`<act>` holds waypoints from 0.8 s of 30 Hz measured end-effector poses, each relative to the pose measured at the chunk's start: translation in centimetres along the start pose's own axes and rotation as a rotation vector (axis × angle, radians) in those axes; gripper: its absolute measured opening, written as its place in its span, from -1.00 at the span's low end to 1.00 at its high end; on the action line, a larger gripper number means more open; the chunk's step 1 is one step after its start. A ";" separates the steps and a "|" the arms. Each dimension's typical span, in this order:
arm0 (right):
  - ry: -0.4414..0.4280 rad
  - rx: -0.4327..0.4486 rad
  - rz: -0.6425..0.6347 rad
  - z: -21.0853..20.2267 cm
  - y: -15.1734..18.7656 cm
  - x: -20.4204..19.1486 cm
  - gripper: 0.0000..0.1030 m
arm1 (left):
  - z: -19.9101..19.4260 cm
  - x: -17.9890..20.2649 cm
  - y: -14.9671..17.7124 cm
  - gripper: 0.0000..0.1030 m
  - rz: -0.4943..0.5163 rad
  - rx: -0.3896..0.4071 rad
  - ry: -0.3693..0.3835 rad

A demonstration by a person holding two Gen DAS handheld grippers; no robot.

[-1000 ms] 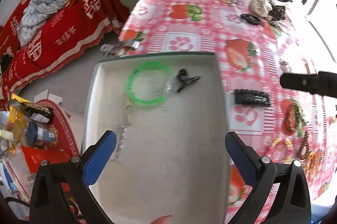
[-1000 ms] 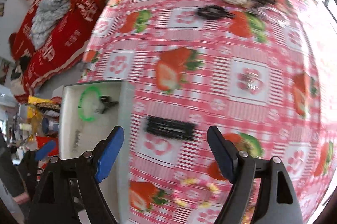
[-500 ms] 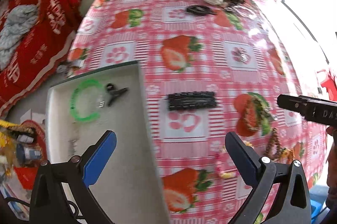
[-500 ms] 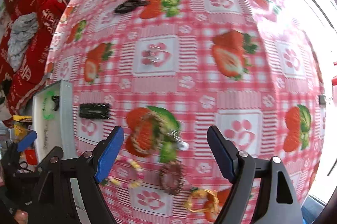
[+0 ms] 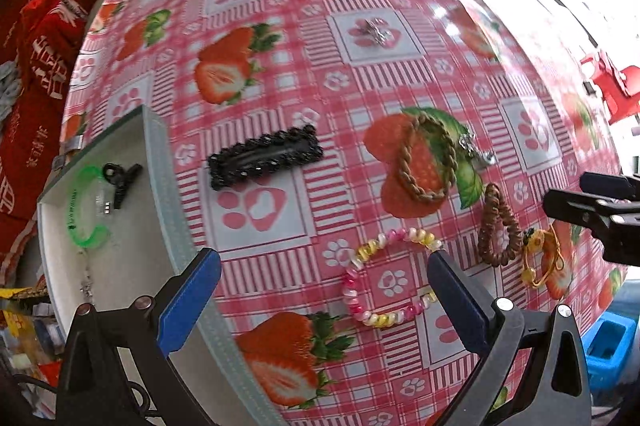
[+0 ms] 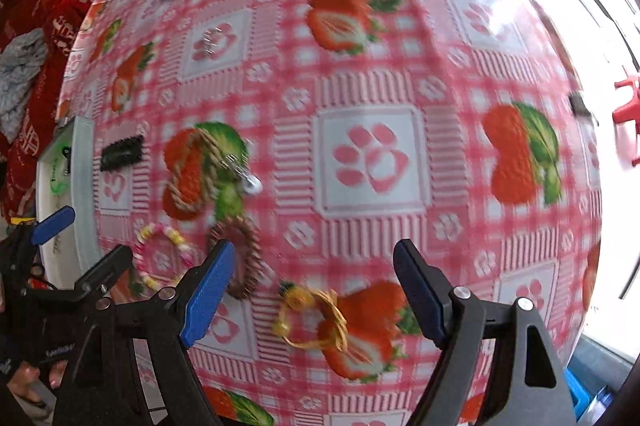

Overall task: Organize jewelry
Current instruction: 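Move both tools back over the remaining jewelry on the tablecloth, then grasp the pink-yellow beaded bracelet with the left tool while the right tool grasps the yellow hair tie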

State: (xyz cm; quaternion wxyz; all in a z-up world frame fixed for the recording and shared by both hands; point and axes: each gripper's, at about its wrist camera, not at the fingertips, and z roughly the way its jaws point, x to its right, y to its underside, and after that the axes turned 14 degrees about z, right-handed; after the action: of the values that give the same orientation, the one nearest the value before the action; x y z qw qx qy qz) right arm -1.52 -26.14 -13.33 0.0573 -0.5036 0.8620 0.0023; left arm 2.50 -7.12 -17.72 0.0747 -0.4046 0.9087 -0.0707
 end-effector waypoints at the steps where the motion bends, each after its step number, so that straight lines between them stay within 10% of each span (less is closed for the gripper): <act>1: 0.004 -0.002 0.005 0.1 0.2 0.4 0.62 | 0.3 0.2 0.0 1.00 0.009 -0.006 -0.002; 11: 0.045 -0.041 0.017 1.5 3.3 2.9 0.62 | 2.6 1.4 -0.3 0.92 0.045 -0.062 0.006; 24: 0.169 0.013 -0.105 3.0 5.8 1.3 0.28 | 2.6 3.6 -0.5 0.34 0.070 -0.057 0.029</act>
State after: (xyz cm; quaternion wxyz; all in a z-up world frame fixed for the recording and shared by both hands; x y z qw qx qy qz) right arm -6.90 -24.17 -16.74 -0.0121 -0.5459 0.8364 -0.0488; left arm 1.00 -10.32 -20.41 0.0523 -0.3734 0.9249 -0.0482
